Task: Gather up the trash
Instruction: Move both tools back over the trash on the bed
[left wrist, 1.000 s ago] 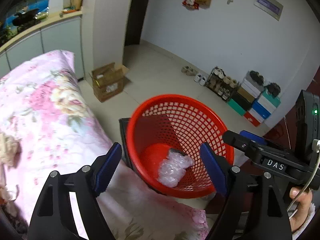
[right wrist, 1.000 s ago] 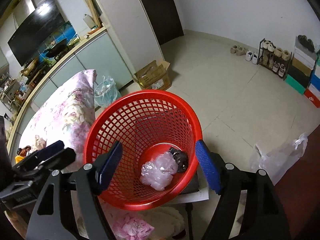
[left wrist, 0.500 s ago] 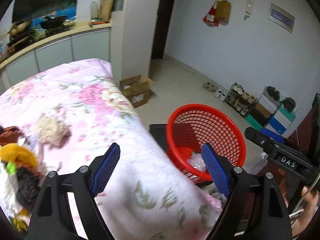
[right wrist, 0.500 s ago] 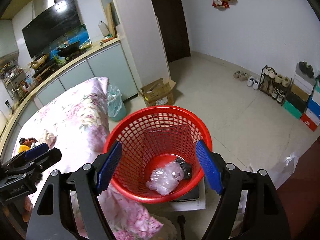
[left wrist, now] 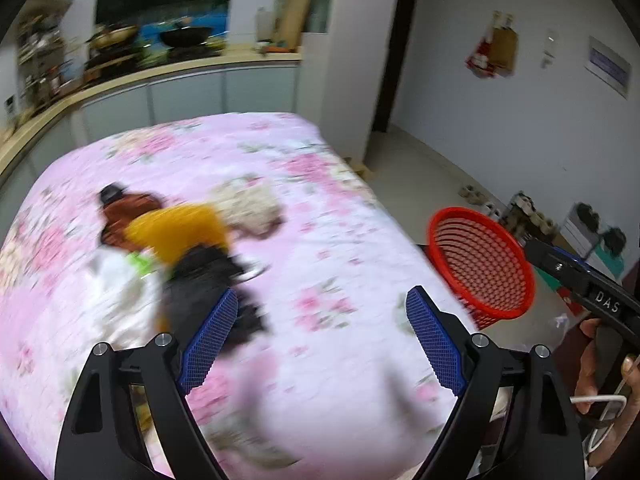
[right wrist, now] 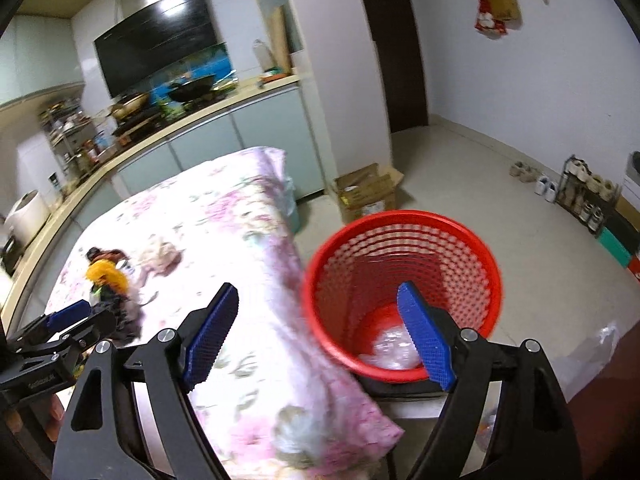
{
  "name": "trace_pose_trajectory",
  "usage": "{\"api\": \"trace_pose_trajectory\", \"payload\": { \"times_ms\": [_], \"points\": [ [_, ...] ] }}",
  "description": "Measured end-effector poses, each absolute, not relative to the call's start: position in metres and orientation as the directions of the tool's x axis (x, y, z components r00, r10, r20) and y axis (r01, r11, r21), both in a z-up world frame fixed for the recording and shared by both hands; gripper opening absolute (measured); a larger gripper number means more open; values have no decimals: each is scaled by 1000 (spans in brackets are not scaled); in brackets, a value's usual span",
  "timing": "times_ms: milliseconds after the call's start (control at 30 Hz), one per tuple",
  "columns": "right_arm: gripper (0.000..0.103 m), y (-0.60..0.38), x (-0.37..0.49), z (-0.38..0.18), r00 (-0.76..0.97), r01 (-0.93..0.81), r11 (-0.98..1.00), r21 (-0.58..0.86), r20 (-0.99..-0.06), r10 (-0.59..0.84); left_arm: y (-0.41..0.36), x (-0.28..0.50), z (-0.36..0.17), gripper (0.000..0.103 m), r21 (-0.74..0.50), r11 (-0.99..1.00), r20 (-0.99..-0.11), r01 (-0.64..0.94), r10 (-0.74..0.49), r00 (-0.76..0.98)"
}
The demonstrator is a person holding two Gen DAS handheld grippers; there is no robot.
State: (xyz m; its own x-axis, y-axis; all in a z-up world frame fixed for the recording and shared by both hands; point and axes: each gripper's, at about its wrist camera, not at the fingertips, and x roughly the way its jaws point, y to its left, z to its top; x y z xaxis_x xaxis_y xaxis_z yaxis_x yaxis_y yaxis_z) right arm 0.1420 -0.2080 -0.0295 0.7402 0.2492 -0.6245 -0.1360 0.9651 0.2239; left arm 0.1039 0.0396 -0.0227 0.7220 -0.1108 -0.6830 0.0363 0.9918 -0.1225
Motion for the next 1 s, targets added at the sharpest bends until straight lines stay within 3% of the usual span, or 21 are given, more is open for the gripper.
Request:
{"api": "trace_pose_trajectory", "payload": {
  "times_ms": [533,1000],
  "points": [
    [81,-125,129,-27,680,-300,932,201,-640,357,159,34,-43,84,-169,962,-708,-216,34,705],
    [81,-84,138,-33,637,-357,917,180,-670,380,180,51,-81,83,-231,943,-750,-238,-17,661]
  ]
}}
